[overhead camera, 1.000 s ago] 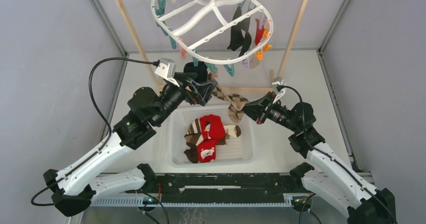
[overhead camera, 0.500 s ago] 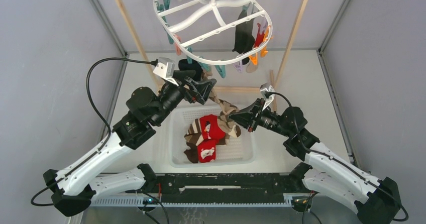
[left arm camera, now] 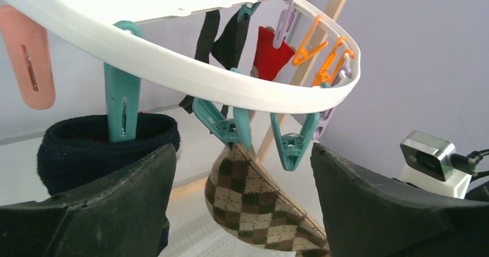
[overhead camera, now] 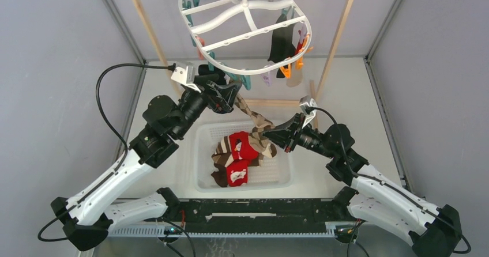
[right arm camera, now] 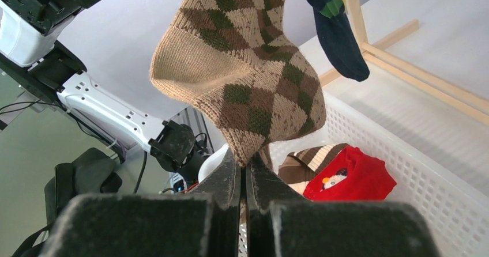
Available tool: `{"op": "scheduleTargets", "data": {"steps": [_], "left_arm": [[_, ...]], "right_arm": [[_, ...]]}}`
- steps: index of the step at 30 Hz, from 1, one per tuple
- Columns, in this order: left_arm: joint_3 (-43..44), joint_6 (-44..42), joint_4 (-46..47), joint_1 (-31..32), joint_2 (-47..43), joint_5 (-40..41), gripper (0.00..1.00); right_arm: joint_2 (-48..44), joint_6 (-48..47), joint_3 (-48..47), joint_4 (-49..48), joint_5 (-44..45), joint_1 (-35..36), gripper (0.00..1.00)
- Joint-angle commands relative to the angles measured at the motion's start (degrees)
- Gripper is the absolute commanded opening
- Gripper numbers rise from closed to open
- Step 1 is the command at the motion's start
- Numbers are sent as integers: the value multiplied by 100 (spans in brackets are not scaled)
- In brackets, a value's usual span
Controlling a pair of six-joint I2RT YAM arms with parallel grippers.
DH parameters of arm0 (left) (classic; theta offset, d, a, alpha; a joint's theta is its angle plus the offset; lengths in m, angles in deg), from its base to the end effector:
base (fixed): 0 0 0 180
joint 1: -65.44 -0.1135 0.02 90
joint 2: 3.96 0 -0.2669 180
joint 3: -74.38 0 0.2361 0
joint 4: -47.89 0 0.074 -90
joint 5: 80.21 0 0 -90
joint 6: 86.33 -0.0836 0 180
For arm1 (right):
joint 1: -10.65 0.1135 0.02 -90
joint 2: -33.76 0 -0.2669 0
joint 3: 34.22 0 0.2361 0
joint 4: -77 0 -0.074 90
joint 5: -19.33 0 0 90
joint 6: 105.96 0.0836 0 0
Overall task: Remove the socks clipped to the hanger
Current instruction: Remove the sock from the hanger.
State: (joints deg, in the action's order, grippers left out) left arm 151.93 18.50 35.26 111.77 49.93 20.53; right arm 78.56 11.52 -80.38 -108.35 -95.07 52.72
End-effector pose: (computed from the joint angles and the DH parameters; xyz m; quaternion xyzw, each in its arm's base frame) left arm 0.1716 -0.1572 0.4537 0.1023 0.6289 -0.3397 0.6918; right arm 0.1370 0.1702 0.3247 -0.2391 0.6242 0.5319 0.5199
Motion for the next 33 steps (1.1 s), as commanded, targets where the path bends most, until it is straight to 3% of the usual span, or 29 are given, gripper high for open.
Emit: {"op": "scheduleTargets", "data": {"steps": [1, 10, 16, 27, 33], "left_arm": [[335, 14, 328, -199, -14, -242, 88], [278, 128, 531, -514, 19, -718, 71], [304, 233, 647, -682, 70, -974, 65], [411, 343, 740, -785, 307, -1194, 61], [486, 395, 807, -783, 427, -1255, 64]], "right_arm": [[-127, -128, -253, -122, 87, 39, 0], [-72, -137, -248, -132, 118, 98, 0], [-39, -137, -248, -151, 146, 135, 0], [25, -130, -248, -196, 182, 206, 0], [63, -147, -250, -206, 209, 242, 0]]}}
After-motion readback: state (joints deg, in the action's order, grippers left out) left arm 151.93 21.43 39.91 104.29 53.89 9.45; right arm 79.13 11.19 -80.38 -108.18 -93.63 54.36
